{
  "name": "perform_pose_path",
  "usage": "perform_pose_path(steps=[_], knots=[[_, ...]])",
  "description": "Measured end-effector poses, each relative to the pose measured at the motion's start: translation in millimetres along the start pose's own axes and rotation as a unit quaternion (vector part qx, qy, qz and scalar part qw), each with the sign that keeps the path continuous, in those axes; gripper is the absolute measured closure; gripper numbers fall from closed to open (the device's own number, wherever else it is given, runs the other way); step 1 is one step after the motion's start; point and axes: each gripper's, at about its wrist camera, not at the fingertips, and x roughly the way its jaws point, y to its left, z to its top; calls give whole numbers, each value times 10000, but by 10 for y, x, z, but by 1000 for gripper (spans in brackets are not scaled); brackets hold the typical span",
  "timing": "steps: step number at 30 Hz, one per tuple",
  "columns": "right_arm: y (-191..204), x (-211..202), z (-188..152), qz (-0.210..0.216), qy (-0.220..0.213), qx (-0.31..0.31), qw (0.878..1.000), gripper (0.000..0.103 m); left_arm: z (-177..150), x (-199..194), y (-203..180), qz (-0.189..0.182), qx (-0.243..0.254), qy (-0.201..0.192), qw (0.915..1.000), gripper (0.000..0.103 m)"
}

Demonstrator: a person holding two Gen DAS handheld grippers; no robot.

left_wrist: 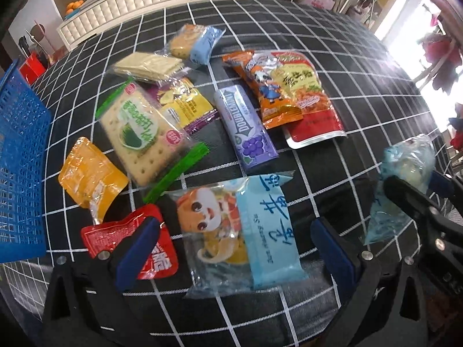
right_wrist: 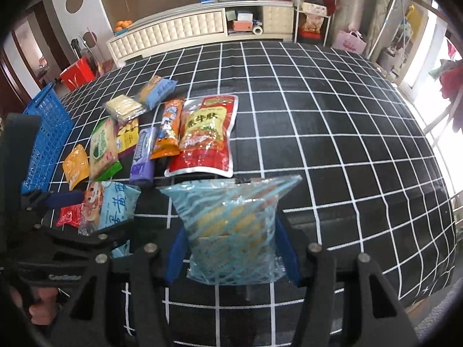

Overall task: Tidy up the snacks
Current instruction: 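Grasp the cartoon pastry pack with the left tool while the right tool grasps the clear striped biscuit bag, then carry both packs over the blue basket and open the left tool, dropping the pastry pack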

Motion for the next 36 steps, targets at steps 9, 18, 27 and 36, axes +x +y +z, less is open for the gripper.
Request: perform_pose_path(steps=[9,18,27,36], knots=[[-39,81,-57,34,131,125,9998,42,-19,201,-48,140,130,168,9997,29],[120,-140,-51,-20,-9,79,10000,42,-146,-32,71,-106,207,-284,9993,39],[539,-591,113,-25,-422,-179,9989,42,-224,-890,310,-358,94,-1127,9929,39],[1389,-988,356,311,-933,-657,9930,42,-411,-1706,1024,-198,-104,-1809,9832,39]])
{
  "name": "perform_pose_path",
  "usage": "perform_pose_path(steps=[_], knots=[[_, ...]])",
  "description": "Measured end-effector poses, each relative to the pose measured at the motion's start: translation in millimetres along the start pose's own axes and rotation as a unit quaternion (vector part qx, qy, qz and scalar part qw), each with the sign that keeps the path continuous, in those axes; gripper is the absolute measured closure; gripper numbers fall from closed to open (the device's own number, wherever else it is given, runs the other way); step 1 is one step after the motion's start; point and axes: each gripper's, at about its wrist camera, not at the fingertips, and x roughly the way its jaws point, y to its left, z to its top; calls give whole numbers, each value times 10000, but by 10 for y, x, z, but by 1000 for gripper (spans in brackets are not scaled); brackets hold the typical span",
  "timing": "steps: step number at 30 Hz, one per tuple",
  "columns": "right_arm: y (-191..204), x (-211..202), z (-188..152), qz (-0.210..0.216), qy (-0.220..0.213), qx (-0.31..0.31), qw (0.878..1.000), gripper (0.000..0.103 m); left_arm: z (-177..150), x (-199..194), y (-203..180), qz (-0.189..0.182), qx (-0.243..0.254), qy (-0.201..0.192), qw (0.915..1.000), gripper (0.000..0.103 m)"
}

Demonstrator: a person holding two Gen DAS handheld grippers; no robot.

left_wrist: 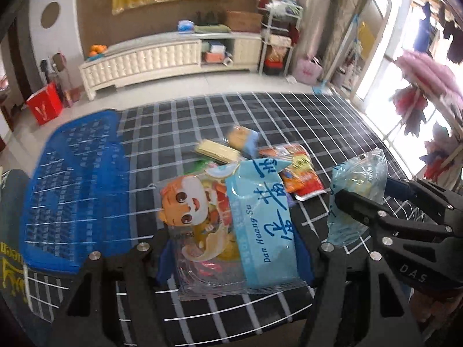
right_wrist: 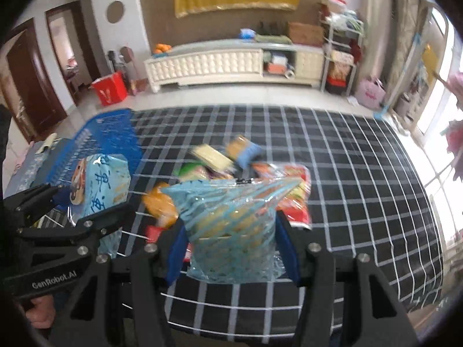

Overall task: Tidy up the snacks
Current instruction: 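Carry both packs over the blue basket and open the left tool, dropping the pastry pack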

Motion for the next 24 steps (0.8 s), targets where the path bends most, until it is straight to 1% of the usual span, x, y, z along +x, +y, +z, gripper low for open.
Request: perform_pose_path(steps=[3,7,9,14,16,19,22,24], knots=[[309,-49,141,95,-188,-218,9995,42,36,-203,321,109,-96,-125,9998,39],[772,-27,310,-4,-429,-687,9967,42,49,-435,737,311,-192,-249,9990,39],[964,23,398,136,-460,-795,9957,42,53,-578,974,407,-222,-281,9985,39],[1394,187,615,432,-458,-950,9935,42,86,-690,1524,635,-367,-236,9970,39],[1535,253,678,538,-421,-1005,9926,42,104,-696,1710,664,-448,-198,9966,39],[1688,393,764,717,-306,-1064,9913,42,134,-682,1911,689,-458,-170,9964,39],[1827,574,866,740,-183,-1164,9903,42,185,-628,2057,771,-380,-123,9962,39],[1882,704,929,759,-62,-1161,9903,42,249,-554,2134,739,-339,-72,9967,39]])
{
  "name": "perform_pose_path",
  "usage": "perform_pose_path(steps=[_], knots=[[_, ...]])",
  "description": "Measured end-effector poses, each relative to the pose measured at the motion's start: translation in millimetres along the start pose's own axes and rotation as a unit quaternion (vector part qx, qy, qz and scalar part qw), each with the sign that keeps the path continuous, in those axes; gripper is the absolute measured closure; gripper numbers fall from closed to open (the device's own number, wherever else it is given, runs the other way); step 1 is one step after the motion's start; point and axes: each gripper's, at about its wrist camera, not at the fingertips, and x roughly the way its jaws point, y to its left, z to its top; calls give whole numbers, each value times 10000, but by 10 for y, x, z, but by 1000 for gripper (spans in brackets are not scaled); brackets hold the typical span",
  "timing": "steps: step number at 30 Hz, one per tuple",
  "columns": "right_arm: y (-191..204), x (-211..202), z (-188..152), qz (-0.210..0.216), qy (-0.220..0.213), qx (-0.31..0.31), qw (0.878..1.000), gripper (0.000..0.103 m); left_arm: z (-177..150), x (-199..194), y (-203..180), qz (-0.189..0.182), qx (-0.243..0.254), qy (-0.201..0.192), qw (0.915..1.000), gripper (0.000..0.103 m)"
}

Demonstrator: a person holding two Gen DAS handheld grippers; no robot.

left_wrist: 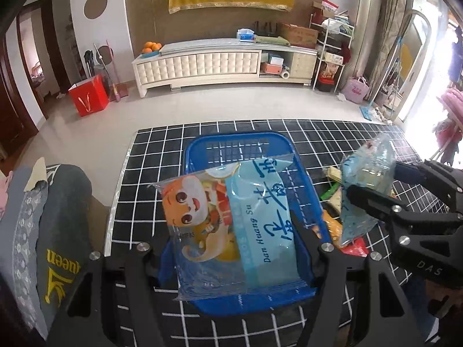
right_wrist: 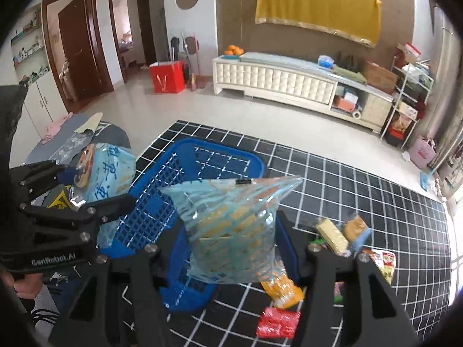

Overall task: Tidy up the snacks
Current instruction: 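Carry both packs over the blue basket and open the left tool, dropping the pastry pack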

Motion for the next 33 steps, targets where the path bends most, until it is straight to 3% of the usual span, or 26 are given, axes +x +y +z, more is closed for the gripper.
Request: perform_pose_path(steps=[15,25,33], knots=[[-84,279,117,-90,263,130,9995,42,302,796,187,-192,-258,709,9970,35],[-60,234,193,-4,334,133,9994,42,334,603,270,-79,-326,591,9977,35],[142,457,395,125,449,-55,9989,42,332,472,515,97,-430,465,9979,35]])
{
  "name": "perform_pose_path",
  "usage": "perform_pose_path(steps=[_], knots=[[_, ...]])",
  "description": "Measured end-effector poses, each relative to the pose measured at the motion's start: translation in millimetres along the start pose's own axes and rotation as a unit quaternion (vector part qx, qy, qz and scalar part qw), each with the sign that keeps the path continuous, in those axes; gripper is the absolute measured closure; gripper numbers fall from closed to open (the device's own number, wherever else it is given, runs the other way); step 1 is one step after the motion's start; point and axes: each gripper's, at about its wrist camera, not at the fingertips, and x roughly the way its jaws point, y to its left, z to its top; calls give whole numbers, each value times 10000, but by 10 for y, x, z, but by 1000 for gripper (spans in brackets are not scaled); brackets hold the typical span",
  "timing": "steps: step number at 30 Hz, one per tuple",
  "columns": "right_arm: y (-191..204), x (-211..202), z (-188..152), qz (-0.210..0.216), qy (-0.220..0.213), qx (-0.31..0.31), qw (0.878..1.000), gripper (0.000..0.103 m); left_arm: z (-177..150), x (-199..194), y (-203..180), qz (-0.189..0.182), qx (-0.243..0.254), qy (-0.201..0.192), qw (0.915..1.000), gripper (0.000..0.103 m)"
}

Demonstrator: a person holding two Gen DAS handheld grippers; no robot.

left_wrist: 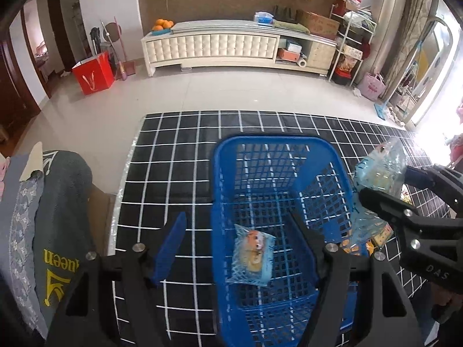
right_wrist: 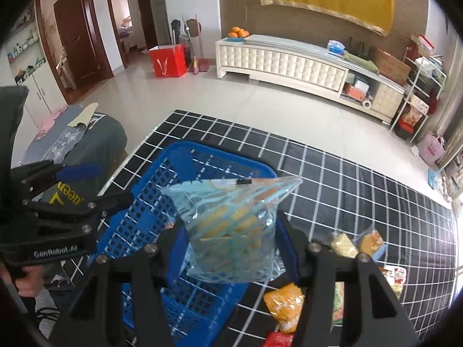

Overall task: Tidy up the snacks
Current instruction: 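Carry both packs over the blue basket and open the left tool, dropping the pastry pack, then open the right tool to drop the clear biscuit bag into the basket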

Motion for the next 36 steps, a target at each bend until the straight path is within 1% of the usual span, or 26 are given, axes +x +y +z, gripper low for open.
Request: perform_pose_path(steps=[5,8,10,13,14,17,21,22,25,28,36], knots=[[103,186,78,-17,116,-102,9999,42,9,61,152,45,-107,45,9999,35],[82,309,90,45,217,-10,9998,42,17,103,207,26,-185,58,9998,35],[78,380,77,0,289,-61,9996,42,20,128,223,-6,-245,81,9997,35],[104,391,69,-74,208,-189,9996,41,15,157,215,-34,-258,121,9996,35],[130,395,73,-111,200,-265,9994,39,10,169,207,-28,-247,138,9996,35],[160,382,69,-167,202,-347,9991,22,-5,186,172,1,-240,176,9996,35],[102,222,54,-228,-16,-266,9994,10,-60,118,141,20,-240,168,9996,35],[74,166,47,-206,-64,-213,9995,9,-74,91,127,26,-229,171,9996,35],[7,-16,1,-190,-158,-130,9996,8,-109,-4,80,47,-231,133,9996,35],[-48,-207,-68,-251,-233,-110,9994,8,-143,-111,5,-9,-231,59,9997,35],[-455,-782,-382,-371,-415,232,9982,8,-238,-456,-505,-146,42,-138,9998,35]])
